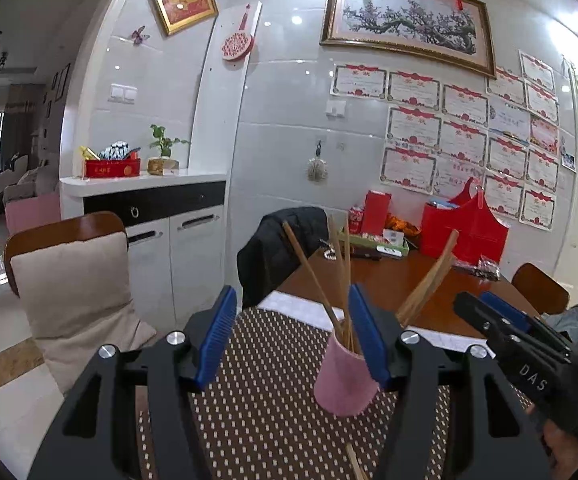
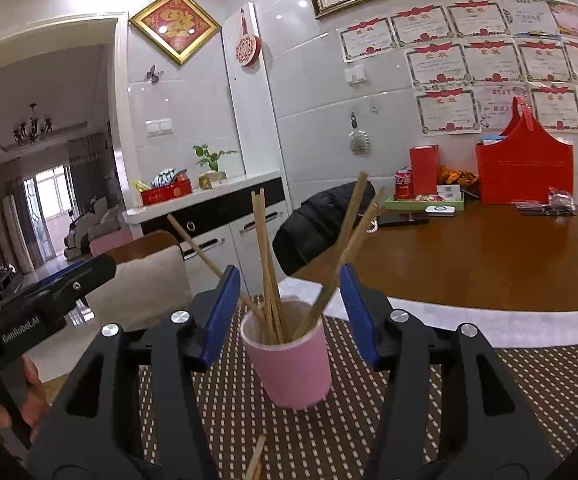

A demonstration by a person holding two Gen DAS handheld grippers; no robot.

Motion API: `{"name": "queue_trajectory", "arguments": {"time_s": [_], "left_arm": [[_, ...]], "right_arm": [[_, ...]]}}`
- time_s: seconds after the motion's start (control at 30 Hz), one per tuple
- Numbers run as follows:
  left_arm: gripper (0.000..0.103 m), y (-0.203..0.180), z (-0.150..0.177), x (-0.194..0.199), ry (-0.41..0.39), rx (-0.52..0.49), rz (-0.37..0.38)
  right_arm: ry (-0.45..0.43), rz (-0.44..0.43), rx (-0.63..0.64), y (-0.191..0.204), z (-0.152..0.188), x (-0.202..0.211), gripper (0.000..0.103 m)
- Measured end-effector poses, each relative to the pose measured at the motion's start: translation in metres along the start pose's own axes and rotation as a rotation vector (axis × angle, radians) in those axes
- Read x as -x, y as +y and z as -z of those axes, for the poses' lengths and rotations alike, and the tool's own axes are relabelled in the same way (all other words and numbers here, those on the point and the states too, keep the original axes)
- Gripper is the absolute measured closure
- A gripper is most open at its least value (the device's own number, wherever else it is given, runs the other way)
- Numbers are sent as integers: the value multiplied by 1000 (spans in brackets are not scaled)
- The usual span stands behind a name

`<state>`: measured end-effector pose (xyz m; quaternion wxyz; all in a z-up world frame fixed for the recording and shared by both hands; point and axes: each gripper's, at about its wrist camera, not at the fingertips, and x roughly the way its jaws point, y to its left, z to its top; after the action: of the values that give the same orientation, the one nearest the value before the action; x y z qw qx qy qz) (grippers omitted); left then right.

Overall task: Organize utensils
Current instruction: 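Lower the chopsticks into the pink cup and open both grippers, then move both open grippers back over the chopstick pile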

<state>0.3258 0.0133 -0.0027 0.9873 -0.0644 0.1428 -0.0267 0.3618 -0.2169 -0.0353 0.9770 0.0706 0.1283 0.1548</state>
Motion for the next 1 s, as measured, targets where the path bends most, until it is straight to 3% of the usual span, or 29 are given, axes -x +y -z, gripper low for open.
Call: {"name": "queue_trajectory", "arguments": {"time_s": [0.17,0.33,0.5,0.73,1.0], "left_arm": [[45,-6,18,15,105,-15,29],[45,-13,49,11,310,-5,77],[45,-23,83,14,433,-28,99],[45,-42,132,24,601,-59,193],[45,-69,174,23,712,-211,195]], "right_arm": [[103,8,42,1,14,18,47],[264,37,76,-1,41,30,43],[412,38,102,-7,75,43,43],[505,58,51,-26,106,66,43],[554,30,19,-30,127,80,41]]}}
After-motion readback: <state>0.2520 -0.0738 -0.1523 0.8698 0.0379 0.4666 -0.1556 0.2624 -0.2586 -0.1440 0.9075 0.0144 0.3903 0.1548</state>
